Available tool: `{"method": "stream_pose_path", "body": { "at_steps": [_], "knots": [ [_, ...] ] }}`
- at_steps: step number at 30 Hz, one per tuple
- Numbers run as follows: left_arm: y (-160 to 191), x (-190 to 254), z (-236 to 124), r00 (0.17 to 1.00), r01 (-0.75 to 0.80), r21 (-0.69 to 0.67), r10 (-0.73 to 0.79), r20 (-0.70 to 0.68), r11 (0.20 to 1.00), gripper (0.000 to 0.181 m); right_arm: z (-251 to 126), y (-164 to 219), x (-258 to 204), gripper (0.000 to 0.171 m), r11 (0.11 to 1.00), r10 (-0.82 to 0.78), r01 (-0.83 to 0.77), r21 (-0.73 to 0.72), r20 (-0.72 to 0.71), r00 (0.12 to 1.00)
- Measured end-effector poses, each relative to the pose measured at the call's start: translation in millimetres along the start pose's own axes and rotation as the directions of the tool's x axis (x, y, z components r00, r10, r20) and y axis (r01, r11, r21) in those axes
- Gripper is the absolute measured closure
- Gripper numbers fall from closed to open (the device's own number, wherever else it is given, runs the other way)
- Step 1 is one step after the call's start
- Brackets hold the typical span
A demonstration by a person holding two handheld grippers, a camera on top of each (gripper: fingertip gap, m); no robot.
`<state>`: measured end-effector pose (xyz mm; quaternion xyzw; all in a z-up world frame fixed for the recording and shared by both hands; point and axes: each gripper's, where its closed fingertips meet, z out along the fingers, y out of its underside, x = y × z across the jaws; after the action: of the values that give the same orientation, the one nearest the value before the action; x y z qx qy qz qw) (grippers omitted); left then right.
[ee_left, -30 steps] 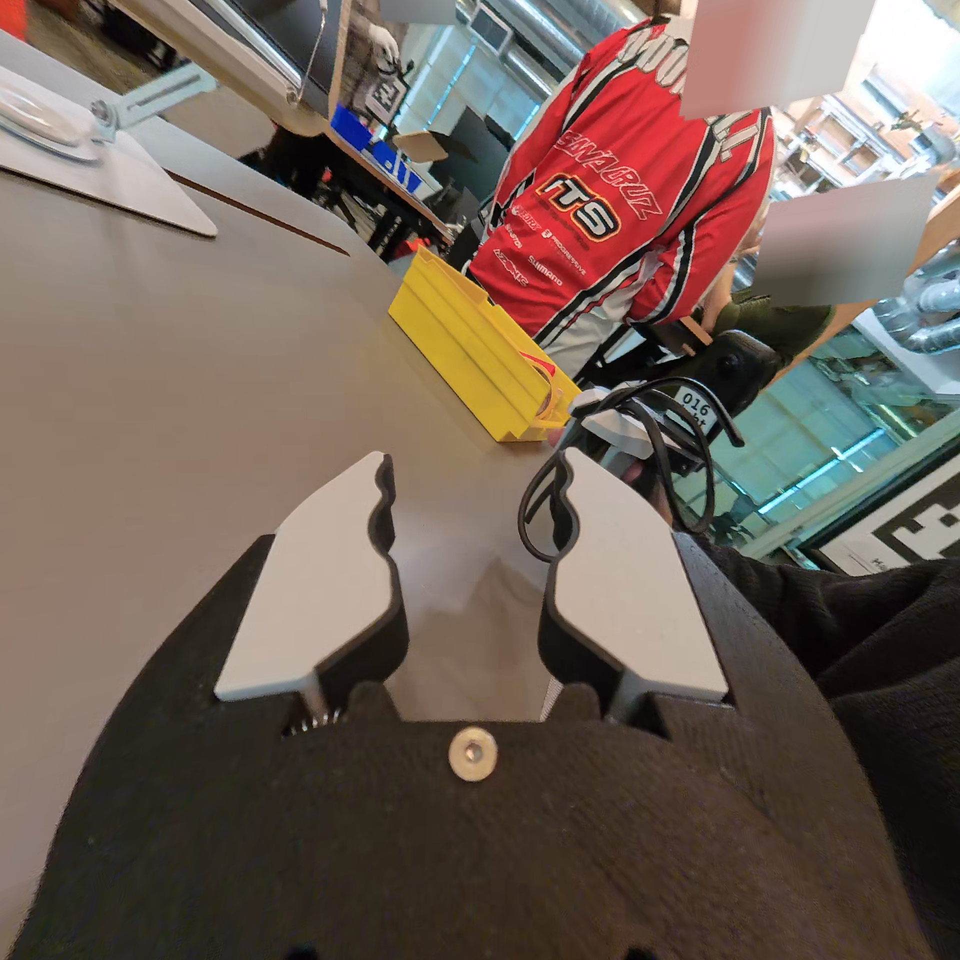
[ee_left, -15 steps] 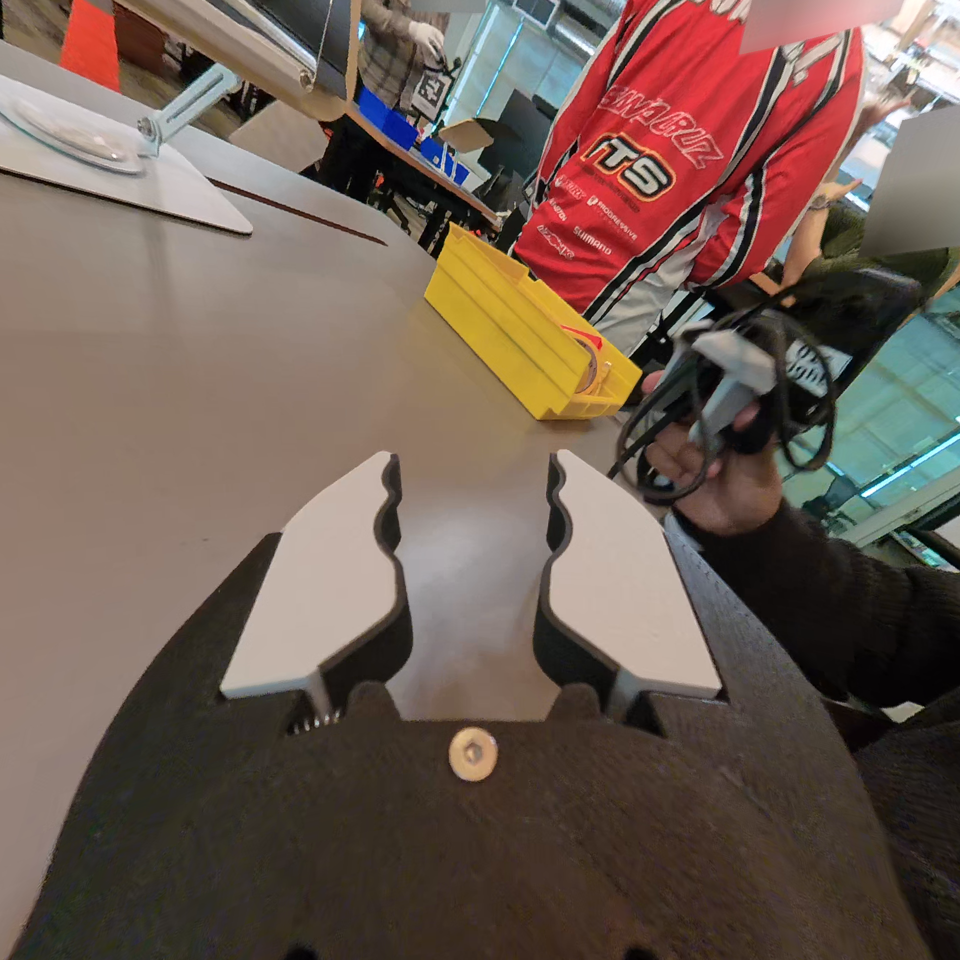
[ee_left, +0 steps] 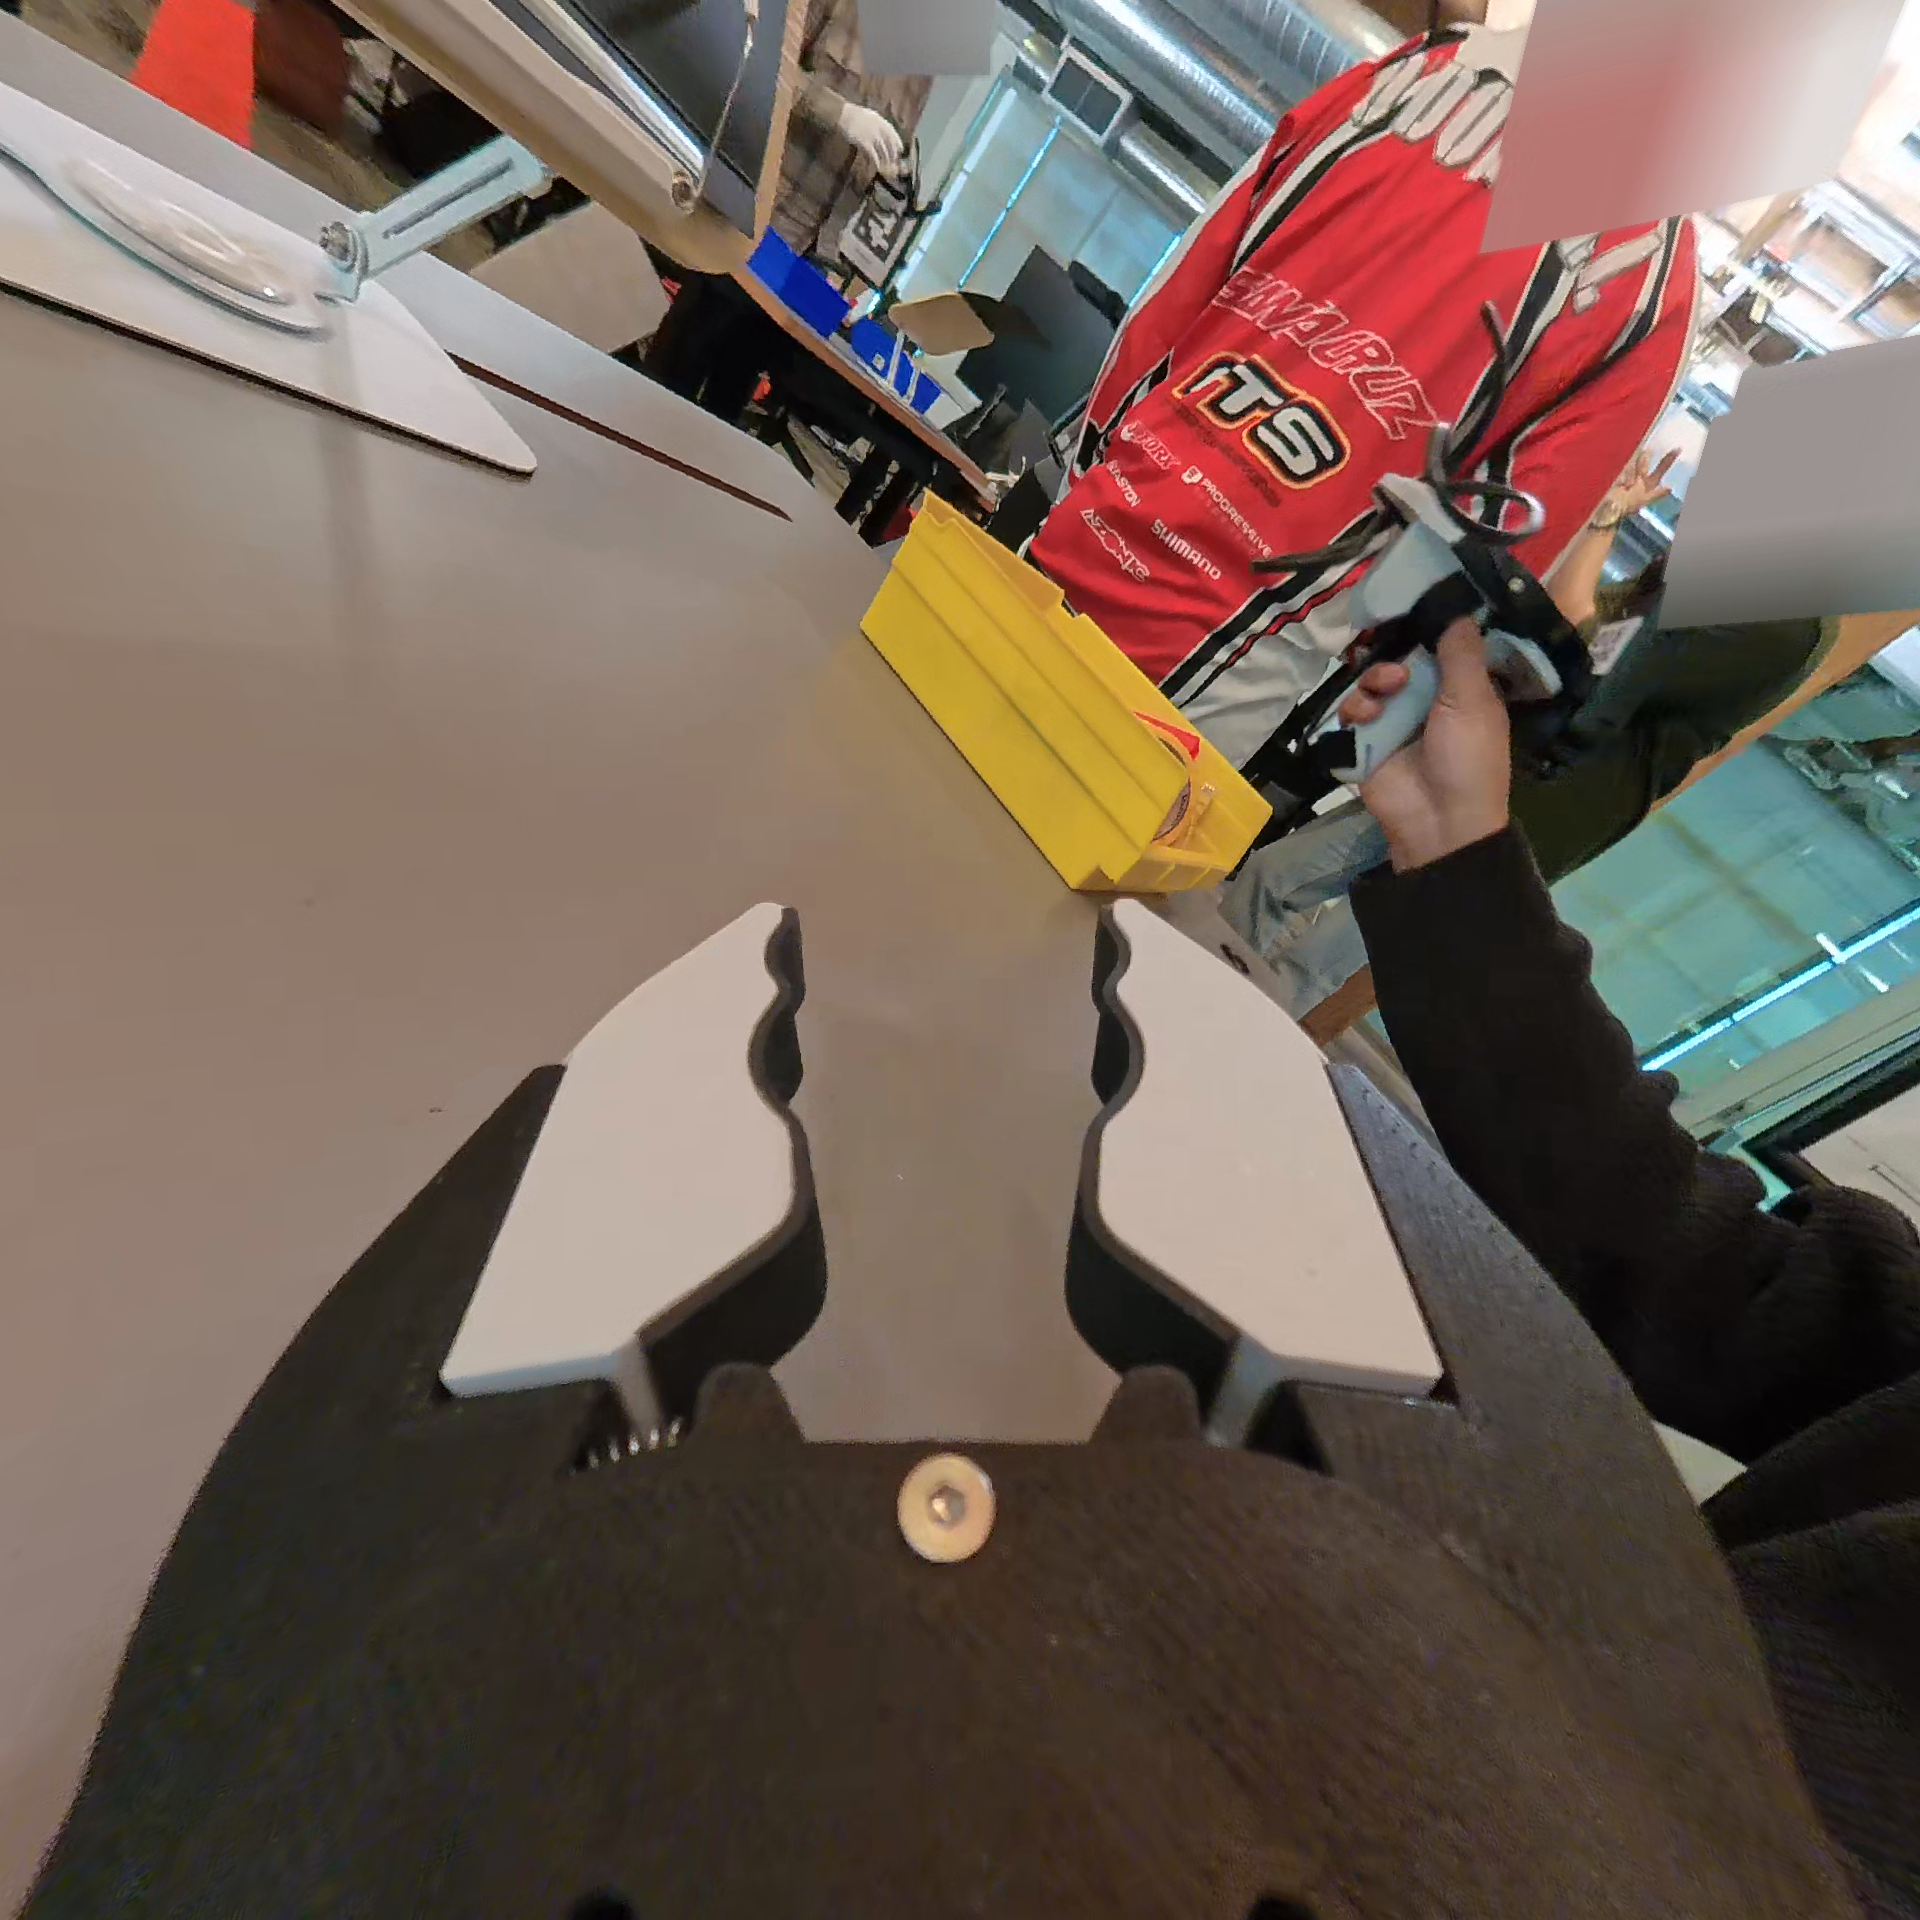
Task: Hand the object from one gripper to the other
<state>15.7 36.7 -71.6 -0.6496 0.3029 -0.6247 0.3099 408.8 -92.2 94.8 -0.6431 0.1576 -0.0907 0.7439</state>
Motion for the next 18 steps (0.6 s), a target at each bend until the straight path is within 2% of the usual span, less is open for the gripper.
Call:
{"method": "stream_pose_path", "body": {
  "at_steps": [4,7,9,18],
  "knots": [
    [7,2,4,1.0,-0.029,-0.031,0.029,0.004,0.999,0.128,12,44,49,0.163,0.989,0.041,-0.06,-0.135,-0.136,0.99],
    [7,1,4,0.999,-0.033,-0.034,0.034,0.01,0.999,0.128,18,100,69,0.123,0.917,0.091,-0.15,-0.369,-0.171,0.981],
    [7,1,3,1.0,-0.022,-0.032,0.022,0.007,0.999,0.128,15,119,76,0.096,0.876,0.088,-0.166,-0.454,-0.187,0.978],
    [4,-4,0,1.0,0.009,-0.015,-0.008,0.012,1.0,0.129,7,67,68,0.112,0.949,0.022,-0.075,-0.305,-0.173,0.985]
  ]
}}
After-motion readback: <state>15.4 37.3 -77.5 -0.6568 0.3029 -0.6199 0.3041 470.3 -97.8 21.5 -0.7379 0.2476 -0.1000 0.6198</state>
